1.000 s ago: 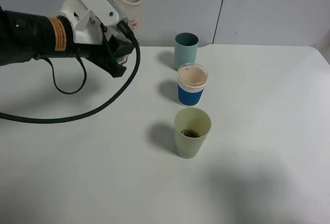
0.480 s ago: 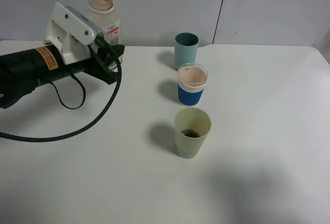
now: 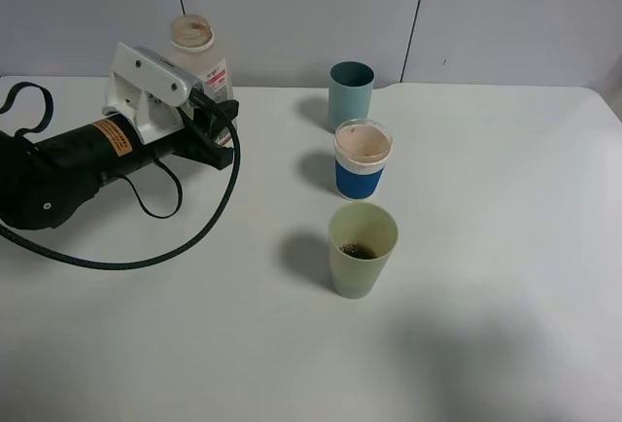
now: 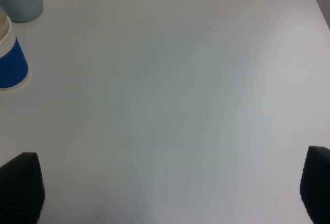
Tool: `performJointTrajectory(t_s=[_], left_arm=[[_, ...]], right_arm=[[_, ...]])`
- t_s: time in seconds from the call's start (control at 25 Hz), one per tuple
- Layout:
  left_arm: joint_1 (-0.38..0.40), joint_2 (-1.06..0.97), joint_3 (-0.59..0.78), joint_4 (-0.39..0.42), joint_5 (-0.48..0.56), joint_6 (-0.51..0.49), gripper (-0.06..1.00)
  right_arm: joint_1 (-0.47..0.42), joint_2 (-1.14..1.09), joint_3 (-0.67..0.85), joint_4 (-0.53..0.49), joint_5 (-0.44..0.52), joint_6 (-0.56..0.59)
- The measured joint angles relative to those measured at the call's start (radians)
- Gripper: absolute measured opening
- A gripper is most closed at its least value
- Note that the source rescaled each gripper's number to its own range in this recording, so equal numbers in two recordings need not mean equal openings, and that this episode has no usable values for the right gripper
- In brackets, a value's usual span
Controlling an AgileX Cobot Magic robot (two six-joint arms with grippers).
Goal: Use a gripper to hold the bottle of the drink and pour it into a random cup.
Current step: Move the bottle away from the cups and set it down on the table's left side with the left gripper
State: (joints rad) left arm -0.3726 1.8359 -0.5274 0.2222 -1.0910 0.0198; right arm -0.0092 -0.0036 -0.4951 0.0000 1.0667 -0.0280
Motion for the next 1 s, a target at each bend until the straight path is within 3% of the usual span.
performJointTrajectory(t_s=[0.32, 1.0], left_arm=[[0.000, 0.110, 0.051, -0.101, -0.108, 0.019, 0.05], [0.000, 0.248, 0.056, -0.104, -0.115, 0.019, 0.05]], right_arm=[[0.000, 0.000, 0.000, 0.000, 0.000, 0.000], [0.000, 0.000, 0.000, 0.000, 0.000, 0.000]])
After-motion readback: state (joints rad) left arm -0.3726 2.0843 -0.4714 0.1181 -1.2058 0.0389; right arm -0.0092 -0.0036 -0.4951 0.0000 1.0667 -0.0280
